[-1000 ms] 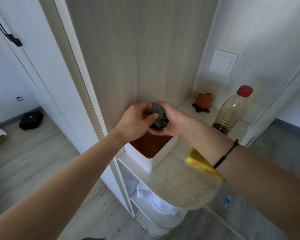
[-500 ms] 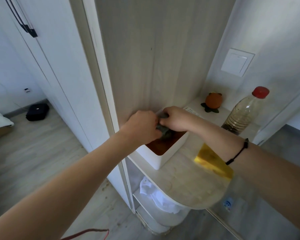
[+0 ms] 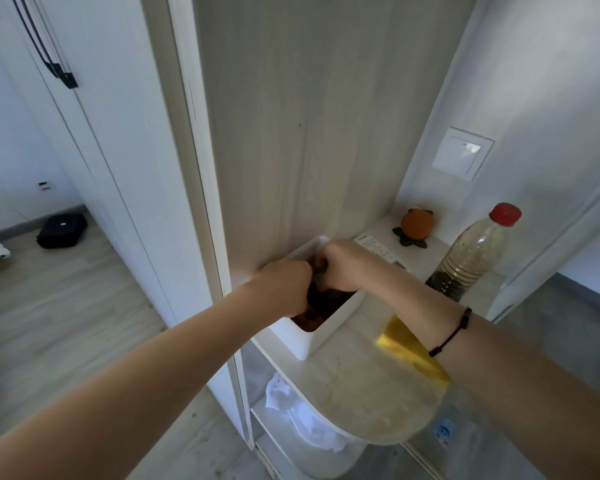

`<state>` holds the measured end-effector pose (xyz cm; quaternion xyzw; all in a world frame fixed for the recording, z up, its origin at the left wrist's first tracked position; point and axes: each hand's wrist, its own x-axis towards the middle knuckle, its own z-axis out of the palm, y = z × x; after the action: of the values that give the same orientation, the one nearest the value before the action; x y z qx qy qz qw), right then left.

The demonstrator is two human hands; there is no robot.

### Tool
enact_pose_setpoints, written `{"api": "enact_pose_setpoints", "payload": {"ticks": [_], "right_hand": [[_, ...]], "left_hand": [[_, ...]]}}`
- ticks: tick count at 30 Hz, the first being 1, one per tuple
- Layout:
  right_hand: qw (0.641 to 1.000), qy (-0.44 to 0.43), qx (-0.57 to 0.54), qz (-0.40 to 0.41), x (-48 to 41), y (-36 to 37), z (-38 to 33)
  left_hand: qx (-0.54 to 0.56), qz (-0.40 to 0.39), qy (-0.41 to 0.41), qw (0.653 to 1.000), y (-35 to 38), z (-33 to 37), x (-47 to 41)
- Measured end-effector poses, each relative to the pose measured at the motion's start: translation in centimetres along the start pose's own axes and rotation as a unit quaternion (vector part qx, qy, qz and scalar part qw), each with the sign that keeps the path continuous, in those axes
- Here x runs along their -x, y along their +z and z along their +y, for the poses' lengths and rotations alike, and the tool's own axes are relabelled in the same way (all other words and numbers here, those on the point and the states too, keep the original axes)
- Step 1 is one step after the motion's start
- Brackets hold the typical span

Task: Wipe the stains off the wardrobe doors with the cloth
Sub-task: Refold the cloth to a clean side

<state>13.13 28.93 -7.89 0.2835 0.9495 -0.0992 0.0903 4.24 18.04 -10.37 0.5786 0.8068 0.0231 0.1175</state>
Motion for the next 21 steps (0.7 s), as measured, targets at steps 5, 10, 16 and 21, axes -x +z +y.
{"api": "enact_pose_setpoints", "payload": {"ticks": [5,10,16,21], "right_hand": [[0.999,0.001,-0.054,0.003,0.4,-0.2,0.5],[0.998,0.007,-0.056,0.023,0.5,0.2,0.7],[0.999,0.011,-0.05,0.001,0.8,-0.3,0.5],[1.0,-0.01,0.024,-0.006,1.0,-0.3,0.2]], "left_hand": [[0.015,0.012,0.011,1.0,0.6,-0.4,-0.3],[0.017,0.039,0.002,0.999,0.8,-0.3,-0.2],[-0.019,0.039,-0.008,0.999,0.5,0.1,0.0],[-0.009,0.041,-0.016,0.999,0.4,-0.1,0.4]]}}
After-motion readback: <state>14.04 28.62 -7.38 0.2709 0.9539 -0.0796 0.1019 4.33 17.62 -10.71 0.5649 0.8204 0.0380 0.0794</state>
